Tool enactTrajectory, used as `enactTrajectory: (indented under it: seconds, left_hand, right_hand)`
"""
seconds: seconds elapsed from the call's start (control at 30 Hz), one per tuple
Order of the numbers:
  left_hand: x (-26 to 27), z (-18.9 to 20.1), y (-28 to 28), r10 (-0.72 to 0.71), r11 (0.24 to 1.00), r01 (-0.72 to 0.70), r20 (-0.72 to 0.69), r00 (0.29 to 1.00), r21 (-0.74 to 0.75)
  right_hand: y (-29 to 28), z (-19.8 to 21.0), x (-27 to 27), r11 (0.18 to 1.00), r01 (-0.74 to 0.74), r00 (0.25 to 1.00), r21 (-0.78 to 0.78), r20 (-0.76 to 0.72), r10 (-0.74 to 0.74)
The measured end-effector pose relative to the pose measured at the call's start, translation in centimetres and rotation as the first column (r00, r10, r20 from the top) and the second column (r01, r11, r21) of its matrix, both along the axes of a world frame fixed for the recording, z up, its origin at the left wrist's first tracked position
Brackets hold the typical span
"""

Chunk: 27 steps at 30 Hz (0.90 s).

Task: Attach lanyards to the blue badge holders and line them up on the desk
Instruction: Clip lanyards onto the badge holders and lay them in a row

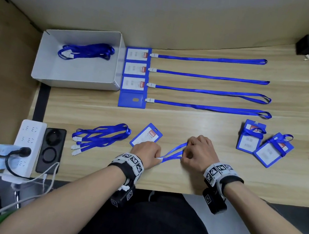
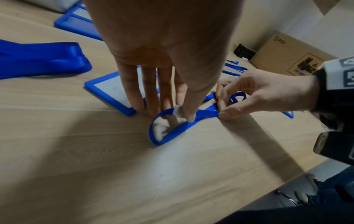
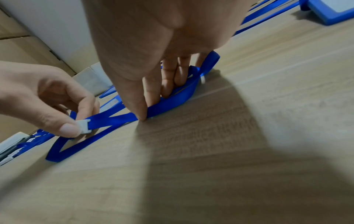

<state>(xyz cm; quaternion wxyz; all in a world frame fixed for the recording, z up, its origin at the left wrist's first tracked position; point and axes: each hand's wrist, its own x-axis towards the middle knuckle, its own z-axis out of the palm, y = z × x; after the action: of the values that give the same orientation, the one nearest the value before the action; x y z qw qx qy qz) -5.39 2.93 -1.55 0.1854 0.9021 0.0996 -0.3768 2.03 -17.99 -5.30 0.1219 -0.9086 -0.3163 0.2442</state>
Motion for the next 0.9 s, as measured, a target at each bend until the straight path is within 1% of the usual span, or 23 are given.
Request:
enactTrajectory:
  seconds: [0.17, 0.27, 0.37, 0.43, 0.53, 0.6, 0.67, 0.8, 0.9]
  left_hand:
    - [-1.1, -0.8, -0.3, 0.002, 0.997, 0.000, -0.031, 1.000, 0.077]
    - [-1.2, -0.9, -0.4, -0.043, 0.990, 0.048, -0.038, 0.998, 0.129]
    - [-1.0, -0.8, -0.6, -0.103, 0.979, 0.113, -0.067, 0.992, 0.172]
    - [-0.9, -0.8, -0.7, -0.130, 0.972, 0.143, -0.079, 0.988, 0.187]
    - [-0.9, -0.8, -0.7, -0.155, 0.964, 0.172, -0.095, 0.983, 0.202]
    - [-0.9, -0.8, -0.7, -0.163, 0.963, 0.181, -0.102, 0.981, 0.201]
    - [-0.9, -0.7, -0.6, -0.167, 0.962, 0.186, -0.107, 0.980, 0.200]
    - [-0.8, -0.6, -0.5, -0.167, 0.963, 0.186, -0.109, 0.980, 0.193]
    - [-0.9, -0.5, -0.6, -0.176, 0.963, 0.195, -0.116, 0.978, 0.187]
  right_hand:
    - [-0.1, -0.1, 0.2, 0.999, -0.031, 1.000, -0.007, -0.002, 0.031]
    - [-0.2, -0.2, 0.5, 0.999, -0.030, 0.999, 0.025, -0.012, 0.030]
    - [-0.4, -0.2, 1.1, 0.995, 0.006, 1.000, 0.105, -0.002, -0.005]
    - [-0.8, -0.2, 1.8, 0.991, 0.020, 0.999, 0.129, 0.037, -0.025]
    - [-1.2, -0.2, 3.0, 0.993, 0.058, 0.994, 0.100, 0.089, -0.067]
    - [-1.5, -0.2, 3.7, 0.993, 0.097, 0.990, 0.071, 0.094, -0.103]
    - [-1.7, -0.2, 4.2, 0.992, 0.122, 0.990, 0.039, 0.068, -0.125]
    - [-1.4, -0.2, 4.7, 0.984, 0.177, 0.982, 0.023, -0.065, -0.175]
    - [-0.6, 0.0, 5.0, 0.960, 0.269, 0.948, 0.080, -0.199, -0.249]
